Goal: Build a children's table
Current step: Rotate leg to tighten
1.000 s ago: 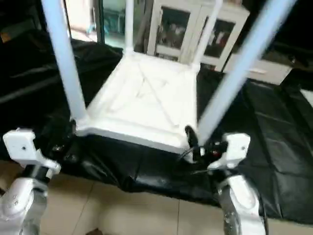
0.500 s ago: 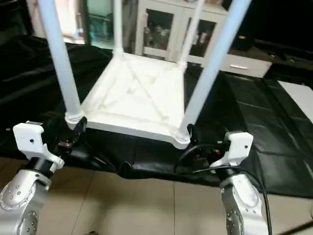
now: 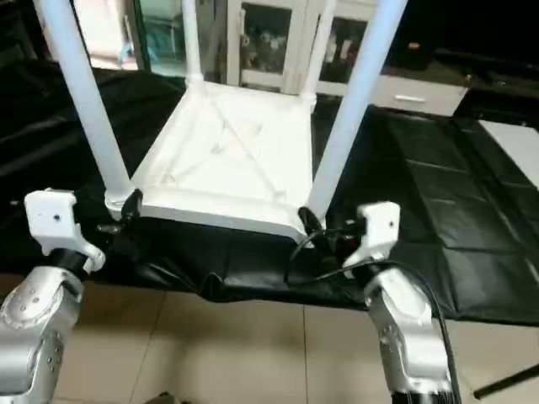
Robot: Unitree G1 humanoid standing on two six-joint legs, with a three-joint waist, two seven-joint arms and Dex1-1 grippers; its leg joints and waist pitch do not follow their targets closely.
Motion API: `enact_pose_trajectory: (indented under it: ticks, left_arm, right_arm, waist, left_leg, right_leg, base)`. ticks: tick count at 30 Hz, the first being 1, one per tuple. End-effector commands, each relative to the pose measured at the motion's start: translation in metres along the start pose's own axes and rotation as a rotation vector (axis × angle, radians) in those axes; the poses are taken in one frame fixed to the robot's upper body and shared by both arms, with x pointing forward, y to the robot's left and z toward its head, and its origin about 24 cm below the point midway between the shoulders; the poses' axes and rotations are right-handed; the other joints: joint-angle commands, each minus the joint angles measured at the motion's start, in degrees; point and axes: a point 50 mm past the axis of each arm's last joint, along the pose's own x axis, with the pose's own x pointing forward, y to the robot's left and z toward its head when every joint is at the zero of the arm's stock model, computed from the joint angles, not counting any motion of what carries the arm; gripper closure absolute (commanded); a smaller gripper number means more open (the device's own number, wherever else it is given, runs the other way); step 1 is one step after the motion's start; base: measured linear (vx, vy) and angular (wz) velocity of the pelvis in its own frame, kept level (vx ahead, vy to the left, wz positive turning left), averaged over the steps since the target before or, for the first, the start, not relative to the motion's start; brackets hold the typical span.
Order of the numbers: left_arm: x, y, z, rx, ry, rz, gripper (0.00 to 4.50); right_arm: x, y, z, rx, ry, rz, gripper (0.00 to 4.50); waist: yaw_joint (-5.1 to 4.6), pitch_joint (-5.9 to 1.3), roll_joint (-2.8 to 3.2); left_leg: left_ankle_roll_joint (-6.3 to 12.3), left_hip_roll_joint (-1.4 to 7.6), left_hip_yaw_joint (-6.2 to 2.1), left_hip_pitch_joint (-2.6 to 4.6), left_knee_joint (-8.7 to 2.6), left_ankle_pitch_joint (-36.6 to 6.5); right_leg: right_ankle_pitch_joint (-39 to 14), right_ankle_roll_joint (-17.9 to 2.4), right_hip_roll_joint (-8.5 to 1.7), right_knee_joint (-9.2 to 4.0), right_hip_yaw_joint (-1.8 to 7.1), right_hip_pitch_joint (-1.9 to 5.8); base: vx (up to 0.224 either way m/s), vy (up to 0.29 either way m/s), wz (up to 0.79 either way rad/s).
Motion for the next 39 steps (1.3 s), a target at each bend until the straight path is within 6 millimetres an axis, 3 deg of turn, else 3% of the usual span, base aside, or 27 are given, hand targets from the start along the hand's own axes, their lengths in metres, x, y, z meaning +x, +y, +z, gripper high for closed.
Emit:
enact_pose_trajectory:
  ticks: [1, 3, 4, 5, 10, 12, 15, 16, 24, 29, 36, 37, 39]
  left_arm:
    - [0.008, 0.002, 0.002, 0.001, 0.001, 0.022, 0.04]
    - [0.01, 0.003, 0.003, -0.011, -0.005, 0.023, 0.04]
    - [0.014, 0.004, 0.004, -0.027, -0.008, 0.013, 0.04]
    - [0.019, 0.006, 0.004, -0.026, -0.005, 0.005, 0.04]
    - [0.037, 0.015, 0.012, -0.006, -0.005, 0.018, 0.04]
    - [0.038, 0.016, 0.014, -0.005, -0.007, 0.028, 0.04]
    - [0.039, 0.017, 0.014, -0.008, -0.009, 0.036, 0.04]
    - [0.039, 0.015, 0.015, -0.021, -0.012, 0.03, 0.04]
    - [0.046, 0.006, 0.016, -0.086, -0.036, -0.032, 0.04]
    - [0.051, -0.011, 0.026, -0.132, -0.084, -0.132, 0.04]
    - [0.055, -0.022, 0.028, -0.082, -0.09, -0.162, 0.04]
    - [0.055, -0.022, 0.028, -0.062, -0.09, -0.163, 0.3]
    - [0.053, -0.022, 0.027, -0.011, -0.085, -0.146, 0.38]
  right_arm:
    - [0.001, -0.008, 0.003, -0.024, 0.009, -0.014, 0.0]
    - [0.002, -0.009, 0.003, -0.024, 0.009, -0.016, 0.0]
    - [0.003, -0.011, 0.003, -0.029, 0.013, -0.024, 0.0]
    - [0.004, -0.014, 0.003, -0.031, 0.018, -0.037, 0.0]
    - [0.005, -0.027, 0.005, -0.059, 0.026, -0.098, 0.0]
    - [0.004, -0.033, 0.005, -0.061, 0.029, -0.127, 0.0]
    - [0.002, -0.037, 0.005, -0.061, 0.032, -0.153, 0.0]
    - [0.0, -0.044, 0.005, -0.063, 0.032, -0.185, 0.0]
    - [-0.004, -0.061, 0.01, -0.077, 0.013, -0.265, 0.0]
    - [0.003, -0.05, 0.012, -0.062, -0.002, -0.217, 0.0]
    - [0.012, -0.035, 0.013, -0.032, -0.013, -0.161, 0.0]
    - [0.012, -0.034, 0.014, -0.024, -0.018, -0.161, 0.0]
    - [0.015, -0.031, 0.015, -0.012, -0.022, -0.16, 0.0]
  waist:
    - [0.08, -3.49, 0.56]
    - [0.29, -3.98, 0.68]
    - [0.31, -3.98, 0.76]
    - [0.25, -3.95, 0.43]
    - [0.44, -3.73, 1.02]
    - [0.53, -3.59, 1.1]
    - [0.84, -3.48, 0.95]
    - [0.9, -3.48, 1.17]
    - [1.46, -3.4, 0.52]
    - [1.44, -3.48, 0.16]
    - [1.31, -3.7, 0.18]
    - [1.29, -3.7, 0.19]
    - [1.3, -3.7, 0.19]
  left_leg:
    - [-3.16, 3.03, -0.97, 1.2, -5.81, -18.55]
    - [-1.36, 2.94, -0.7, 0.93, -5.23, -10.73]
    - [-0.88, 2.84, -0.61, 0.81, -5.1, -9.03]
    - [-0.22, 2.66, -0.35, 0.63, -4.99, -7.85]
    - [-0.36, 2.93, -0.04, 1.14, -5.13, -11.23]
    - [-1.23, 3.04, 0.07, 1.38, -5.36, -14.76]
    - [-2.2, 3.14, 0.11, 1.31, -5.59, -16.84]
    - [-2.42, 3.15, 0.09, 1.37, -5.63, -17.3]
    - [-3.3, 3.27, 0.63, 1.49, -5.69, -19.68]
    - [-3.13, 3.32, 0.74, 1.29, -5.72, -18.53]
    - [-1.33, 3.33, 0.96, 1.04, -5.34, -13.06]
    - [-1.25, 3.37, 0.96, 1.06, -5.32, -12.87]
    - [-0.94, 3.46, 0.97, 1.21, -5.32, -12.69]
  right_leg:
    - [-9.1, -7.92, -2.09, -3.77, 0.92, 0.19]
    - [0.92, -9.11, -1.88, -2.85, 0.76, 0.51]
    - [3.17, -9.51, -1.77, -2.6, 0.7, 0.52]
    - [4.67, -10.14, -1.65, -2.45, 0.64, 0.6]
    - [0.57, -10.95, -1.67, -2.6, 0.77, 0.12]
    - [-2.91, -10.88, -1.66, -2.91, 0.83, -0.13]
    - [-5.62, -10.29, -1.75, -3.15, 0.87, -0.18]
    - [-6.08, -10.15, -1.78, -3.16, 0.88, -0.27]
    - [-11.86, -8.45, -1.86, -3.8, 0.94, -0.93]
    - [-11.25, -8.11, -1.9, -3.75, 0.91, -0.9]
    - [-5.07, -8.87, -1.75, -3.24, 0.92, -0.48]
    - [-4.83, -8.98, -1.77, -3.19, 0.91, -0.46]
    - [-4.68, -9.16, -1.7, -3.14, 0.88, -0.49]
  base:
    - [0.0, 0.0, 0.0]
    - [0.053, -0.016, -0.03]
    - [0.0, 0.0, 0.0]
    - [0.0, 0.0, 0.0]
    - [0.0, 0.0, 0.0]
    - [0.0, 0.0, 0.0]
    - [0.0, 0.0, 0.0]
    - [0.0, 0.0, 0.0]
    - [0.0, 0.0, 0.0]
    - [0.0, 0.0, 0.0]
    - [0.0, 0.0, 0.0]
    - [0.0, 0.0, 0.0]
    - [0.0, 0.0, 0.0]
